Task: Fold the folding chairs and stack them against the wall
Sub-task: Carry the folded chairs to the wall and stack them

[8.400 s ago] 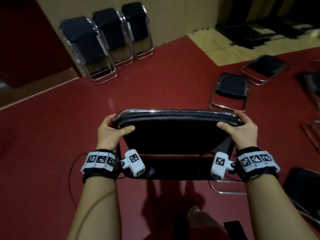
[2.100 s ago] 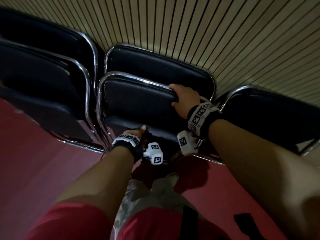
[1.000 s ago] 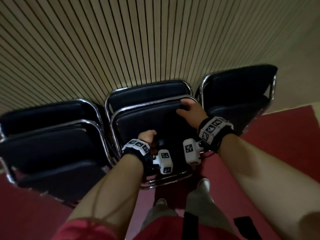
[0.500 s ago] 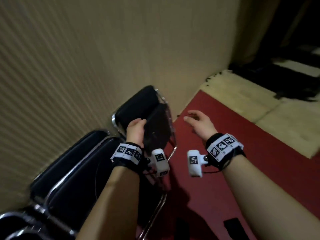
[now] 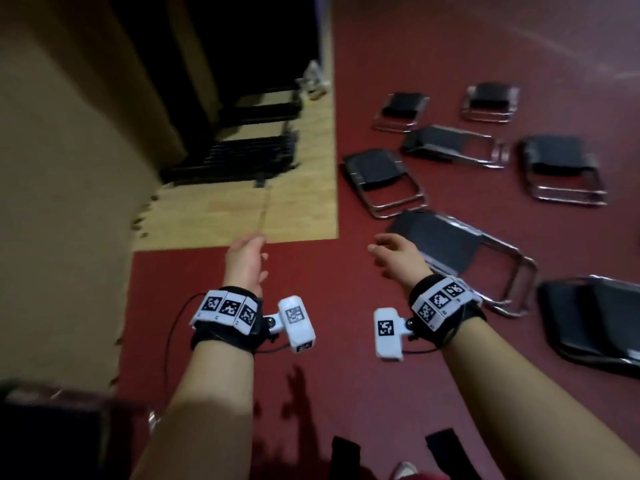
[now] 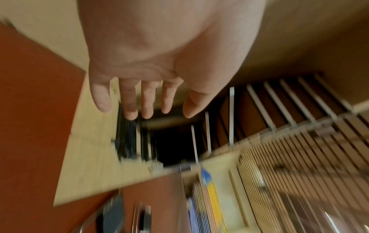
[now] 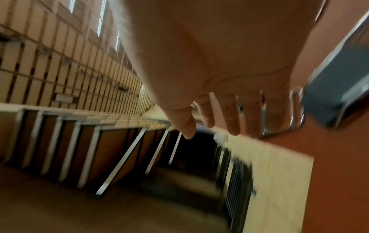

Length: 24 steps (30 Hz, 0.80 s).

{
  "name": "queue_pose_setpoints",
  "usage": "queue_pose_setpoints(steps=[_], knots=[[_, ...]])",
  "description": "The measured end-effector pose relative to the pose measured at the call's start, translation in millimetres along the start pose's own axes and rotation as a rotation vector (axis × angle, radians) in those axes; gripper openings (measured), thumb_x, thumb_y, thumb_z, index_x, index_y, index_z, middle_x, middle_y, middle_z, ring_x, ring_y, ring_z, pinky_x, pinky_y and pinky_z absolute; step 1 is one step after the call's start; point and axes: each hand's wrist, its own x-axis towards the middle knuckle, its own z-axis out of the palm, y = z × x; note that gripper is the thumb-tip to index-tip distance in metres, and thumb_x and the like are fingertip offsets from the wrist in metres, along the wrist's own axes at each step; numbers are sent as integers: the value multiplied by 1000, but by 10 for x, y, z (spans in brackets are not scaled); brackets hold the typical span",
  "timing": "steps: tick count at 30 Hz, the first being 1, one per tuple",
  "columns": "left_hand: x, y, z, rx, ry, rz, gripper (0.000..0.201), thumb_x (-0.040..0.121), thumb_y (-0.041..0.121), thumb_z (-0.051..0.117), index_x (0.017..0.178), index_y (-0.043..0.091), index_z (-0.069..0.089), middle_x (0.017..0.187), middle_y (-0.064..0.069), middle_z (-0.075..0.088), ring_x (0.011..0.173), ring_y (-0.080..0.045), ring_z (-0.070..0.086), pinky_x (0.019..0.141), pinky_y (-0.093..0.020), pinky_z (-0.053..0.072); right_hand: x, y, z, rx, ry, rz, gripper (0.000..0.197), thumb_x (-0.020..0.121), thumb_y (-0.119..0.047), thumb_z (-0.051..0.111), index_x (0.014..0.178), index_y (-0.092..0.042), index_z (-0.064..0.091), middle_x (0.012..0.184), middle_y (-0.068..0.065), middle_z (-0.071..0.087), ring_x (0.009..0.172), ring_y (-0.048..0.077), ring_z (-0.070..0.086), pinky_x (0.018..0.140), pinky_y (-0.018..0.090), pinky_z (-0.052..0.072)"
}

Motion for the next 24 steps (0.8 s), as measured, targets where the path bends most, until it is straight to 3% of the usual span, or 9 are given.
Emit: queue_pose_setpoints(steps=[5, 8, 11, 13, 19, 24], knots=[[-52, -37, 1693, 91, -259, -38, 17, 99, 21, 56, 115, 22, 60, 112, 2, 61, 102, -18, 57, 96, -44, 44, 233, 323, -1373, 45, 260, 107, 48, 69, -41, 72, 113, -22, 65, 108, 5, 68, 90, 19, 62, 87, 40, 51], [-66, -96, 2414, 161, -372, -58, 18, 98, 21, 56, 115, 22, 60, 105, 3, 61, 96, -17, 56, 94, -42, 43, 288, 538, -1918, 88, 360, 169, 40, 61, -45, 68, 97, -29, 64, 102, 5, 68, 86, 21, 63, 81, 39, 53], [4, -170, 2932, 232, -450, -58, 21, 97, 22, 56, 117, 22, 61, 100, 4, 61, 92, -16, 55, 89, -41, 42, 302, 684, -2244, 124, 424, 217, 24, 79, -27, 72, 102, -24, 64, 91, 6, 66, 71, 18, 58, 62, 29, 46], [101, -203, 3253, 259, -492, -57, 22, 97, 21, 55, 118, 22, 61, 98, 4, 61, 90, -16, 55, 87, -41, 42, 388, 780, -2422, 136, 461, 243, 23, 87, -16, 69, 110, -18, 63, 84, 1, 62, 65, 18, 55, 57, 27, 43], [611, -164, 4058, 305, -609, -67, 18, 97, 20, 55, 114, 22, 60, 99, 2, 61, 90, -15, 55, 81, -36, 40, 956, 858, -2786, 174, 562, 265, 24, 89, -10, 67, 112, -13, 63, 81, 0, 61, 70, 19, 57, 63, 29, 46], [1298, 11, 4736, 373, -702, -32, 19, 96, 19, 56, 114, 20, 60, 104, -3, 61, 88, -16, 55, 63, -30, 38, 1629, 750, -2941, 242, 652, 299, 23, 90, -8, 65, 112, -11, 63, 76, 4, 60, 67, 19, 55, 67, 34, 45]])
